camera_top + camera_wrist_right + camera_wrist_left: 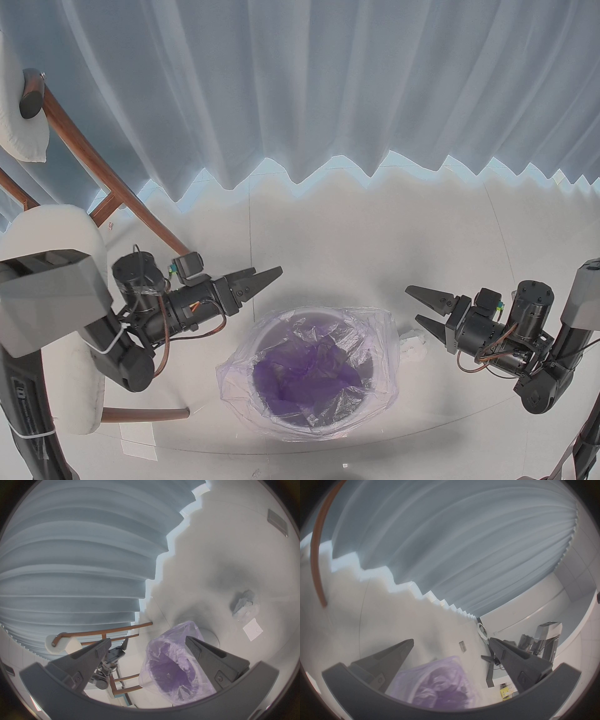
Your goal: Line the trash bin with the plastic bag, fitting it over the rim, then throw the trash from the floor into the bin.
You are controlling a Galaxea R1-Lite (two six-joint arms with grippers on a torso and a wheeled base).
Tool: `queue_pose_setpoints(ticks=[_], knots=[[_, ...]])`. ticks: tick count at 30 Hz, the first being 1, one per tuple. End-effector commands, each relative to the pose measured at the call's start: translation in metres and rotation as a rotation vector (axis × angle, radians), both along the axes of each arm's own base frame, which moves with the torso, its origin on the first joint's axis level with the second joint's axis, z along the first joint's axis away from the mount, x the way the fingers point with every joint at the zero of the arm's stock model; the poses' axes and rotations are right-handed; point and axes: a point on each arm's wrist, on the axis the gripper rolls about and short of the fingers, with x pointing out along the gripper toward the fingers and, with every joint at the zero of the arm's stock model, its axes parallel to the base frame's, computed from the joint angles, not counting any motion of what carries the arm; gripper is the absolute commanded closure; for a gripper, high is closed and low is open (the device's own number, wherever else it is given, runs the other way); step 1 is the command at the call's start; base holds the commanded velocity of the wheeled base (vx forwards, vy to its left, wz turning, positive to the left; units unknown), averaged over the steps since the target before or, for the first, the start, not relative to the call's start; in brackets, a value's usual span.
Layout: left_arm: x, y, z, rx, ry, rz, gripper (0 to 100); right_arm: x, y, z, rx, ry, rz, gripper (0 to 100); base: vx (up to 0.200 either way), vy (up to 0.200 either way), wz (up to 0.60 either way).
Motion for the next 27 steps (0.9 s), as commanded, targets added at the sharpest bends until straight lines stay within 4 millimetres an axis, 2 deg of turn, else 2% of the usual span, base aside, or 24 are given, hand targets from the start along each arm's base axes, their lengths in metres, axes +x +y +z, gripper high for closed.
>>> queue_pose_setpoints(ticks=[1,5,17,20,23,27], knots=[[-0.075,0.006,0.080,-0.057,-0.169,-0.043,0,-0.030,-0.009,0.028,-0.016,-0.119,0.010,0,0.000,0.000,0.00],[-0.078,0.008,0.087,-0.103,-0.141,-0.037,0,-0.029,-0.009,0.024,-0.021,-0.100,0.010,0,0.000,0.000,0.00],[-0.075,0.005,0.081,-0.116,-0.100,0.034,0,-0.027,-0.009,0.009,-0.046,-0.044,0.011,0,-0.200,0.000,0.00],[-0.072,0.004,0.075,-0.099,-0.068,0.038,0,-0.026,-0.008,0.004,-0.055,-0.023,0.013,0,-0.200,0.000,0.00],[-0.070,0.003,0.069,-0.084,-0.032,0.039,0,-0.025,-0.008,0.000,-0.060,-0.013,0.013,0,0.000,0.000,0.00],[-0.061,0.000,0.051,-0.043,0.059,0.042,0,-0.025,-0.007,-0.003,-0.065,0.000,0.015,0,0.000,0.000,0.00]])
